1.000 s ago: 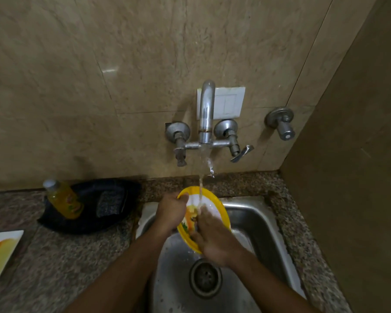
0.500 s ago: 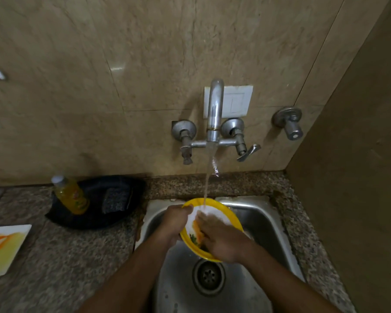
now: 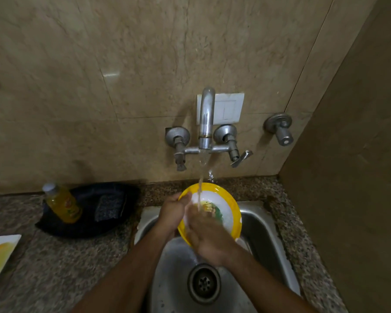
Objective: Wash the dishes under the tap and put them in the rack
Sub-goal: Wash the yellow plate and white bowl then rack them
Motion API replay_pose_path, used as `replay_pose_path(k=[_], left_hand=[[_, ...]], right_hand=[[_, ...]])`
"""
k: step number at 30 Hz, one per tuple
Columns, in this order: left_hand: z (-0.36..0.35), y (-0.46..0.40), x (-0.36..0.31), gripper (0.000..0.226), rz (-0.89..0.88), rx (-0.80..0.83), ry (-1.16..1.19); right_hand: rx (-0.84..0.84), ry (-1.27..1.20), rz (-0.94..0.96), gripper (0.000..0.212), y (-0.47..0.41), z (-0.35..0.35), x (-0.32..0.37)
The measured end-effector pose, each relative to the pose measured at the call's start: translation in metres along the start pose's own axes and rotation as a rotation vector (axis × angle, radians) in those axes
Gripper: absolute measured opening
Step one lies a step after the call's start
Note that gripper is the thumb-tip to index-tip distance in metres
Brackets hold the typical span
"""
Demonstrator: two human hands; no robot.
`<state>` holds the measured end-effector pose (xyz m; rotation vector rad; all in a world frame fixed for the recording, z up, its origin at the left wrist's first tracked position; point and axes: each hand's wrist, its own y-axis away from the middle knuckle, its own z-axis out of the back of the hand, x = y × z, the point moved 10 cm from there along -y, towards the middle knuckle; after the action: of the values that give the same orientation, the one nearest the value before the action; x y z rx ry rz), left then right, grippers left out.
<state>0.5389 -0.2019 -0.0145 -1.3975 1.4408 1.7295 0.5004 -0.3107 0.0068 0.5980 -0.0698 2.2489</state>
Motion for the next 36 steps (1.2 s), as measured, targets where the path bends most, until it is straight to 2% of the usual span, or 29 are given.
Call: replay_pose_path(k=[2, 3, 6, 8, 10, 12, 14, 17, 19, 22, 24, 26, 28, 29, 32, 34, 36], left_hand=[[0.001, 0.001, -0.007, 0.014, 0.003, 0.007, 0.061], [-0.002, 0.003, -0.007, 0.014, 0.005, 0.031, 0.072], [-0.010, 0.004, 0.001, 0.015, -0.012, 0.021, 0.048], [-0.012, 0.003, 0.002, 0.016, -0.007, 0.010, 0.050], [-0.014, 0.004, 0.000, 0.018, -0.003, 0.024, 0.079], [-0.014, 0.006, 0.003, 0.019, -0.016, 0.028, 0.109], [-0.012, 0.007, 0.005, 0.018, -0.026, 0.006, 0.123], [-0.015, 0.008, 0.003, 0.020, -0.031, 0.020, 0.072], [-0.017, 0.009, -0.001, 0.021, -0.067, 0.025, -0.028], [-0.015, 0.016, -0.008, 0.036, -0.159, 0.041, -0.161], [-0.006, 0.022, -0.011, 0.050, -0.182, 0.038, -0.284], [0.003, 0.025, -0.010, 0.056, -0.195, 0.037, -0.369], [0.012, 0.027, -0.006, 0.052, -0.191, 0.016, -0.410], [0.016, 0.029, -0.004, 0.050, -0.188, 0.006, -0.433], [0.028, 0.039, -0.011, 0.052, -0.256, -0.063, -0.577], [0.034, 0.044, -0.013, 0.055, -0.246, -0.037, -0.593], [0.034, 0.049, -0.011, 0.056, -0.228, 0.029, -0.601]], right_hand=[[-0.041, -0.003, 0.145, 0.076, 0.011, 0.001, 0.014], [-0.083, 0.068, 0.143, 0.071, 0.012, 0.003, 0.003], [-0.102, 0.163, -0.078, 0.086, 0.002, 0.013, -0.035], [-0.055, 0.104, -0.021, 0.087, 0.001, 0.004, -0.016], [-0.050, 0.078, 0.108, 0.074, 0.012, -0.004, 0.001], [-0.070, 0.200, 0.154, 0.065, 0.022, 0.002, -0.016], [-0.227, 0.277, 0.066, 0.055, 0.022, 0.032, -0.043], [-0.644, 0.077, -0.175, 0.030, 0.036, 0.095, -0.065], [-0.739, 0.028, -0.290, 0.037, 0.037, 0.107, -0.074], [-0.512, -0.024, -0.327, 0.047, 0.014, 0.088, -0.084], [-0.437, 0.009, -0.284, 0.051, 0.004, 0.071, -0.069], [-0.435, 0.134, -0.125, 0.058, -0.004, 0.053, -0.030], [-0.414, 0.223, 0.008, 0.062, -0.009, 0.031, -0.006], [-0.391, 0.213, 0.001, 0.063, -0.012, 0.026, -0.010], [-0.280, 0.030, -0.251, 0.059, -0.019, 0.021, -0.040], [-0.253, 0.067, -0.252, 0.046, -0.018, 0.017, -0.034], [-0.176, -0.075, -0.202, 0.036, -0.018, 0.010, -0.031]])
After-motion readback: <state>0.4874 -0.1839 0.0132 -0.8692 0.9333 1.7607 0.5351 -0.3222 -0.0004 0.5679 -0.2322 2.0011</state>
